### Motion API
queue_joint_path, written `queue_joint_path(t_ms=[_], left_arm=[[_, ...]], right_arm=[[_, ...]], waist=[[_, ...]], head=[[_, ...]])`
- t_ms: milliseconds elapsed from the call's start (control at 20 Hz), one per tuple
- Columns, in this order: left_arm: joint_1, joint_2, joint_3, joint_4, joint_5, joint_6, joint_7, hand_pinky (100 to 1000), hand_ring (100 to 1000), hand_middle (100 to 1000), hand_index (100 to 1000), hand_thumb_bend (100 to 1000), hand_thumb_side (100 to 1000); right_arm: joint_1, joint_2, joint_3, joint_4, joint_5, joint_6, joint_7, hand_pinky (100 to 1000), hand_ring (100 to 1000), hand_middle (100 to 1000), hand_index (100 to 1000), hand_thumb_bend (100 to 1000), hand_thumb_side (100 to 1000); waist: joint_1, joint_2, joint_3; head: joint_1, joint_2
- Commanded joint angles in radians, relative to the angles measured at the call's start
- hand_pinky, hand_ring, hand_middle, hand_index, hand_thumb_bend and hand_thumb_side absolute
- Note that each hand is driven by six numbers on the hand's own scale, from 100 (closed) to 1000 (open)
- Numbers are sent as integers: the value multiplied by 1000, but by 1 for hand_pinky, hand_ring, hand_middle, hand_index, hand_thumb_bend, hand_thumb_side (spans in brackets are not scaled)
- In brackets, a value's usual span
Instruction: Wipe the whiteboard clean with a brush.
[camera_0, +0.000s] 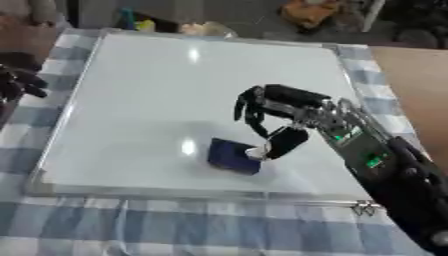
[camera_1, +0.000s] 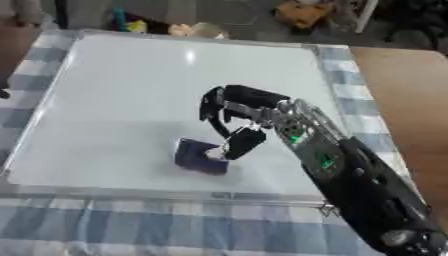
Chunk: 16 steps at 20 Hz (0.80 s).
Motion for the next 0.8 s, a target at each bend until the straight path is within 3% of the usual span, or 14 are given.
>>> queue_joint_path(t_ms=[50, 800], left_arm=[[-15, 15, 4, -14, 7, -1, -4, 554, 571, 620, 728, 678, 966], [-17, 14, 3, -14, 7, -2, -6, 555, 572, 620, 729, 676, 968]], right_arm=[[-15, -4, 4, -1, -2, -4, 9, 535, 624, 654, 271, 352, 438], [-1, 12, 20, 52, 13, -14, 12, 533, 620, 638, 269, 378, 481]], waist=[[4, -12, -1], [4, -11, 2]], head=[[-1, 6], [-2, 6]])
